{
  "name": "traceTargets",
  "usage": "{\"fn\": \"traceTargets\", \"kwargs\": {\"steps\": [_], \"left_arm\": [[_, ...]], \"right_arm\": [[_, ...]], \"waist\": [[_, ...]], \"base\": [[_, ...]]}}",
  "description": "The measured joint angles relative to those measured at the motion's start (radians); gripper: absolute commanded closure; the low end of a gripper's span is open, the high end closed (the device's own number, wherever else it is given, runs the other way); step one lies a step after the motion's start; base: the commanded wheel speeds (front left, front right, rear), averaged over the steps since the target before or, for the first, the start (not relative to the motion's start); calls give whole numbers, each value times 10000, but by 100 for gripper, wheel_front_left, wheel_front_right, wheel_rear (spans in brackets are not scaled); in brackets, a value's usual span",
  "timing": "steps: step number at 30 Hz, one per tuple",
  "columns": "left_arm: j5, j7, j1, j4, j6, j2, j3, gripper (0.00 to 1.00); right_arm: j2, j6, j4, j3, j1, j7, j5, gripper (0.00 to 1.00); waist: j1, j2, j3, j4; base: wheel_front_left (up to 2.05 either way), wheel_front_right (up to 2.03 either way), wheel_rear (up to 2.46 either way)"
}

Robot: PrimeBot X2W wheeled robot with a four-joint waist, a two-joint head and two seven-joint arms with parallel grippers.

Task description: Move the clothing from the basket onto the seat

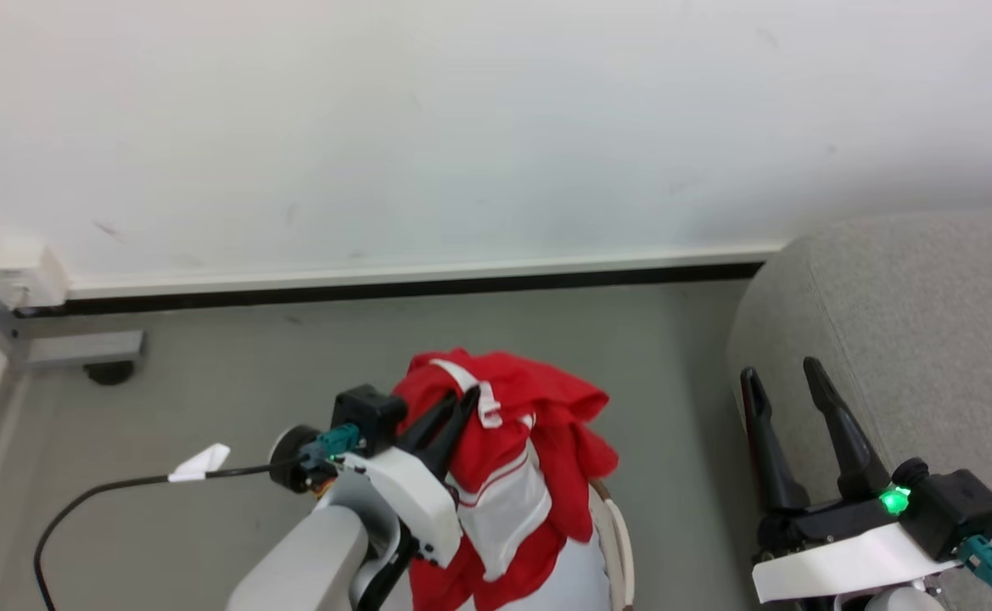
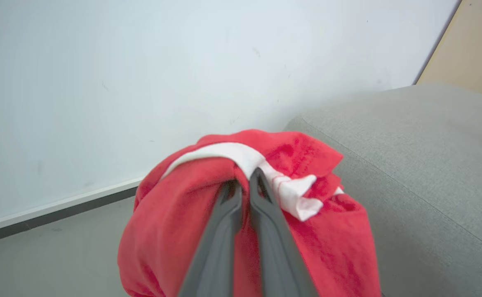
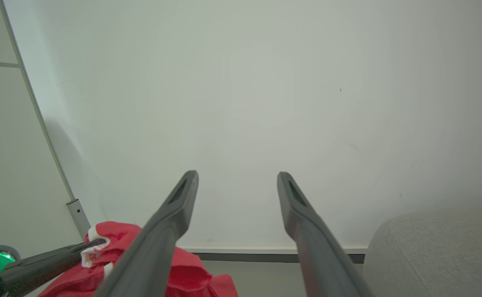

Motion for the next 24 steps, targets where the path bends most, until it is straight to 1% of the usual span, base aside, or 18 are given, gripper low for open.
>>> {"fn": "traceTargets", "kwargs": {"steps": [4,8,15,24], "left_arm": [[140,0,-46,-767,6,79,318,100],[198,0,-272,-1252,88,144,460,100],[203,174,-504,-2180,290,242,539,100],[132,499,-280,-2970,529,405,510,100]], "right_arm": [[2,0,17,173,124,0,144,0],[0,0,44,349,229,0,163,0],[0,0,127,658,293,0,186,0],[-127,0,297,953,297,0,144,0]], "waist": [[0,0,-328,254],[0,0,-530,383],[1,0,-669,410],[1,0,-655,400]], "base": [[0,0,0],[0,0,0],[0,0,0],[0,0,0]]}}
